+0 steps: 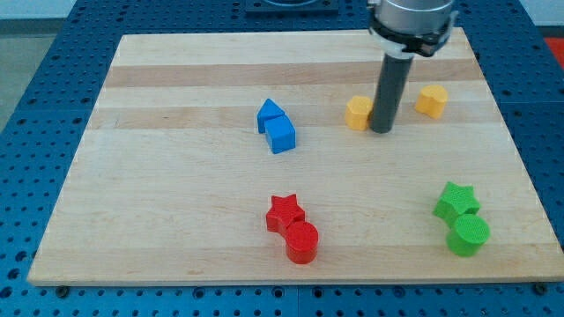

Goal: Place the red blocks and the green circle in a diagonal line

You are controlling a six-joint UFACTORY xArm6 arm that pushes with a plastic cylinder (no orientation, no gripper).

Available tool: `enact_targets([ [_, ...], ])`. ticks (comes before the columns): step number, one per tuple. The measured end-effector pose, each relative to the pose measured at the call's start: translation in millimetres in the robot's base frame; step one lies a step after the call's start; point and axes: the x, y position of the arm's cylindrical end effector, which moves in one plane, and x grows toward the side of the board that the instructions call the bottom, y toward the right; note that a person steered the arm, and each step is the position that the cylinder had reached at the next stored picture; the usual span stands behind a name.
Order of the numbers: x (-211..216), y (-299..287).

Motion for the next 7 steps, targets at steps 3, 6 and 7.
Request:
enact_targets([
  [3, -8.8, 30.3],
  [6, 160.3, 110.7],
  [7, 197.8, 92.3],
])
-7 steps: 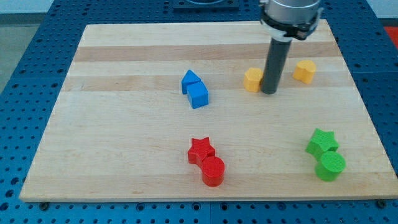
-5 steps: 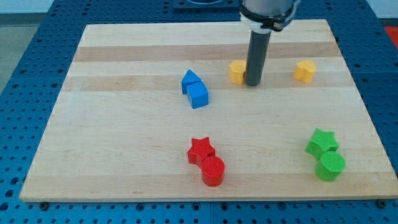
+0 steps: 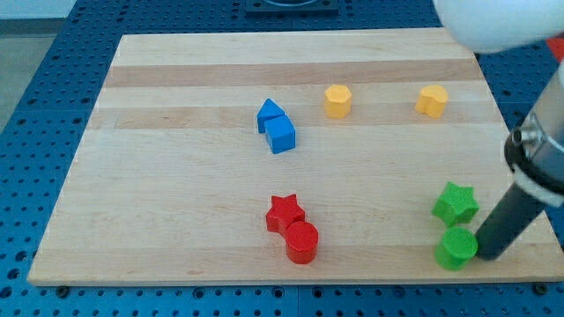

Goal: Place the red blocks and the green circle in a diagonal line

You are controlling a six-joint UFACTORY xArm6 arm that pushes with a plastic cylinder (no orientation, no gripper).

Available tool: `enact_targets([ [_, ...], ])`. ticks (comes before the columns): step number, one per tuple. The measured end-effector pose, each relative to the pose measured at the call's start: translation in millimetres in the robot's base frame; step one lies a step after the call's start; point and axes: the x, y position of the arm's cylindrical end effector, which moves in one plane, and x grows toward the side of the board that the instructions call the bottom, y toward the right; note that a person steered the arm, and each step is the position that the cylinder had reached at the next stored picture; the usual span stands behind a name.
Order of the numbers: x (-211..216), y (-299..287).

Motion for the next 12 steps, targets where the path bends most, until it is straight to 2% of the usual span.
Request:
enact_targets([
  [3, 12.1, -38.7],
  [5, 8.5, -126.7],
  [7, -72.4, -143.0],
  [8, -93.4, -176.4],
  [9, -59.6, -178.4],
  [10, -41.5, -203.8],
  [12, -93.5, -221.2],
])
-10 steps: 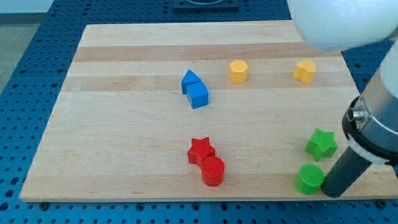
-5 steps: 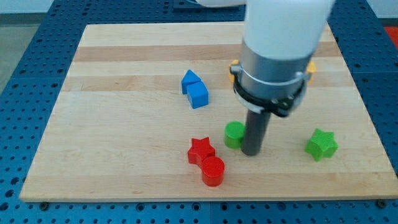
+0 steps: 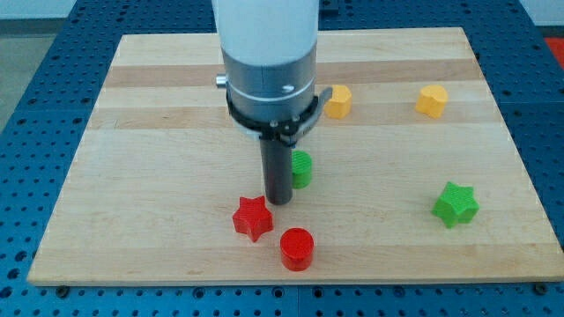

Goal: Place the red blocks and the green circle in a diagonal line

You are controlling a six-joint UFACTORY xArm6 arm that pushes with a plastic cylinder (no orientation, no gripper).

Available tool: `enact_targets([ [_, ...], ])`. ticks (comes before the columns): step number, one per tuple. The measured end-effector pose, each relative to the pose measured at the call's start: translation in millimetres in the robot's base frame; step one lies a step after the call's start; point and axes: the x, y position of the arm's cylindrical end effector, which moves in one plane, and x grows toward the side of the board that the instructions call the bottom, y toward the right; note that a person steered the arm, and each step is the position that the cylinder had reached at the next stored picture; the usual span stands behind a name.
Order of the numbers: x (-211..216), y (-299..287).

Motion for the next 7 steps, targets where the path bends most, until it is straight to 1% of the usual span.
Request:
enact_targets([
  [1, 3.0, 44.2],
  [2, 47.5, 64.6],
  [3, 93.8, 51.4],
  [4, 106.0, 31.6],
  [5, 104.1, -34.5],
  [6, 77.4, -72.4],
  [7, 29.3, -53.8],
])
